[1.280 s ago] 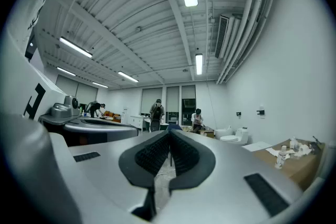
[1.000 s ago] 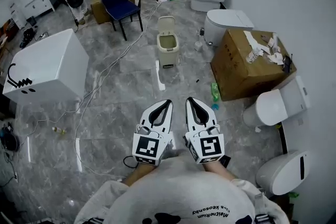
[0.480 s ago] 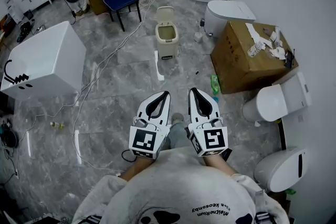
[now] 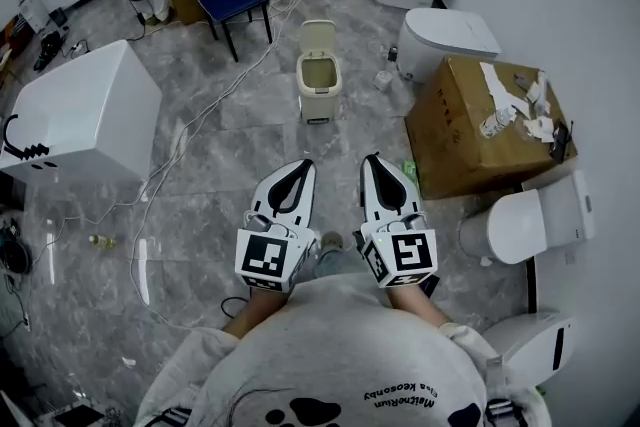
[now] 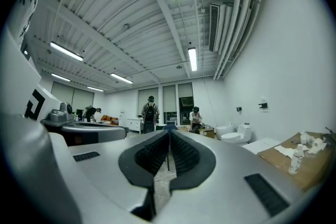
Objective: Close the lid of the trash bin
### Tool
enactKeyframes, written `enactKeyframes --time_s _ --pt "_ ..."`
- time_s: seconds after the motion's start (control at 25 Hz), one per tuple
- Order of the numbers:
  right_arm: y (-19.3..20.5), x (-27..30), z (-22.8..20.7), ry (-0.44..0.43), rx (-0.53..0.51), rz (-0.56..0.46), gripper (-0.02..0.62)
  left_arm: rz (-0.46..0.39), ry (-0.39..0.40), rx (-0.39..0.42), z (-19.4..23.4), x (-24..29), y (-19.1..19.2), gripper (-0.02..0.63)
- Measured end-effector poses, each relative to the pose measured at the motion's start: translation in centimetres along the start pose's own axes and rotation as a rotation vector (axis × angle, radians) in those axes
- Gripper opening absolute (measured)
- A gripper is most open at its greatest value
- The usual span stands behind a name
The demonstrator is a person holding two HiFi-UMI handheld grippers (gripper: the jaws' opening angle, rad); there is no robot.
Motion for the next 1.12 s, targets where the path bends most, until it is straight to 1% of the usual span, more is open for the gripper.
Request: enactKeyframes --time_s 0.12,0.36,0.56,0.76,0.96,1.12 --pt "0.1 3.3 -2.7 -0.02 0.021 -0.001 0.033 0.002 -0.019 0.013 1.0 3.5 -0.1 0.02" --pt "1.1 8.4 -7.9 -0.032 0.03 0.013 0.033 0.009 -0.054 -0.007 2.8 10.0 1.1 0.02" --pt "1.5 11.7 -11.5 -0.022 0.041 0.012 0.034 0.006 -0.059 -0.001 3.9 14.2 1.5 0.02" --pt "1.9 13.7 -13.2 -0.024 0.06 0.002 0.034 0.019 -0.065 0.005 4.8 16.6 1.9 0.02" --pt "2.6 15.6 -13.9 -0.022 0.056 0.006 0.034 0.02 -0.071 -0.005 6.6 18.5 2.5 0.02" --pt "3.2 17.6 -15.4 -0.006 0.053 0.004 0.034 0.018 -0.064 -0.007 8.1 20.7 3.1 0.02"
Point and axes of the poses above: the fingertips, and each gripper's own axes: x forward along the fingers, z to its left, y out of its underside, the point moved 5 cm from there along -x, backward along the fingers, and after that the axes turned 8 degrees about -z, right-handed, at the moved point
